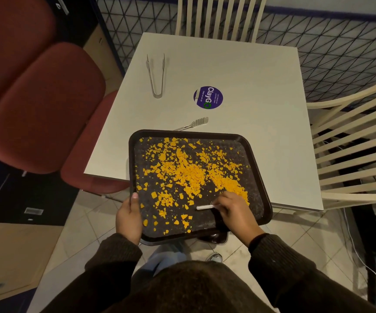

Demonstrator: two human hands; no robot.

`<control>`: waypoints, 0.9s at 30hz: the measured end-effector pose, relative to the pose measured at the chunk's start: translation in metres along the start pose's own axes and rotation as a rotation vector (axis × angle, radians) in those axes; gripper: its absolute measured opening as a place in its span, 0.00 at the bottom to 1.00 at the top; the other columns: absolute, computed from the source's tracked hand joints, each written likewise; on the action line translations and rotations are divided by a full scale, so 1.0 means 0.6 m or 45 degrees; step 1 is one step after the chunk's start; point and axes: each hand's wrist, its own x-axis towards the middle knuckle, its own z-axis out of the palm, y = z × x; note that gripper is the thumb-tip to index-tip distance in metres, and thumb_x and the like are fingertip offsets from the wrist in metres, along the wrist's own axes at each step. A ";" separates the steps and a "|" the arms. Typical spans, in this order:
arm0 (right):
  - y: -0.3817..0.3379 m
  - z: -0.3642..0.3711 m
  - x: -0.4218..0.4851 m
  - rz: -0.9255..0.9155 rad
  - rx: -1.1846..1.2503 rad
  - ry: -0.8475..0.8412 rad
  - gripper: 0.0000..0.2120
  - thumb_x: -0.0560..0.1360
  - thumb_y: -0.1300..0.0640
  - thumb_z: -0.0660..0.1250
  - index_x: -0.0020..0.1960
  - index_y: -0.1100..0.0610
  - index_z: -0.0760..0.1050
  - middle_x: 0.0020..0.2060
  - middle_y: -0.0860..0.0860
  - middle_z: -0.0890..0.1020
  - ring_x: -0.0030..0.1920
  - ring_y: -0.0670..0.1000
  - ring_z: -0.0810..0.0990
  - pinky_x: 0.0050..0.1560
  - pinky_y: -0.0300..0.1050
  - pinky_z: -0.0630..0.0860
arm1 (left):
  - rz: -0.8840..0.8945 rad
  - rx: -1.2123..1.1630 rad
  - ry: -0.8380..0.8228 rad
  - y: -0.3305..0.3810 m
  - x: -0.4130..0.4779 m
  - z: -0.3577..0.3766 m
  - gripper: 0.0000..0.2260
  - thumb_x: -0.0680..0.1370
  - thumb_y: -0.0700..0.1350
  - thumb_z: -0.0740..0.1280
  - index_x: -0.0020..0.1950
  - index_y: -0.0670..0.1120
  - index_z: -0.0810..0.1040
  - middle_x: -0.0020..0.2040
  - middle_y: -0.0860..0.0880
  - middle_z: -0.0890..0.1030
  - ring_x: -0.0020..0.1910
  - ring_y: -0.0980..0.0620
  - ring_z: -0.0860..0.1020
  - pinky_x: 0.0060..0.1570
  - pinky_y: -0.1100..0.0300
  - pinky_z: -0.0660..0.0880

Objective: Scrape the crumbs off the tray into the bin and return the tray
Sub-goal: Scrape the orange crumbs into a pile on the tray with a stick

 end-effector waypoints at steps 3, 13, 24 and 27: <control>0.018 -0.009 -0.019 -0.150 -0.084 -0.154 0.05 0.70 0.64 0.70 0.42 0.55 0.81 0.39 0.51 0.80 0.42 0.53 0.77 0.41 0.45 0.72 | 0.005 -0.018 0.031 0.001 0.002 0.001 0.17 0.82 0.47 0.53 0.60 0.38 0.76 0.50 0.46 0.78 0.49 0.51 0.75 0.49 0.63 0.68; -0.050 0.036 -0.013 -0.147 -0.011 -0.136 0.06 0.74 0.63 0.66 0.48 0.57 0.80 0.42 0.53 0.79 0.44 0.53 0.75 0.43 0.50 0.75 | -0.096 -0.096 0.021 0.000 0.002 0.002 0.16 0.81 0.50 0.52 0.54 0.44 0.76 0.41 0.56 0.78 0.42 0.58 0.76 0.37 0.66 0.68; -0.019 -0.006 -0.020 -0.200 -0.141 -0.194 0.04 0.69 0.60 0.70 0.41 0.52 0.81 0.37 0.49 0.80 0.41 0.53 0.78 0.47 0.48 0.68 | -0.151 -0.148 -0.004 -0.001 0.002 -0.002 0.19 0.82 0.51 0.51 0.55 0.41 0.76 0.41 0.53 0.79 0.41 0.58 0.77 0.36 0.65 0.70; -0.031 -0.006 -0.026 -0.243 -0.131 -0.243 0.04 0.69 0.56 0.67 0.42 0.51 0.81 0.36 0.48 0.79 0.40 0.51 0.78 0.45 0.46 0.66 | -0.151 -0.136 -0.002 -0.004 0.002 -0.001 0.20 0.81 0.52 0.50 0.56 0.42 0.76 0.43 0.50 0.80 0.43 0.54 0.78 0.42 0.63 0.72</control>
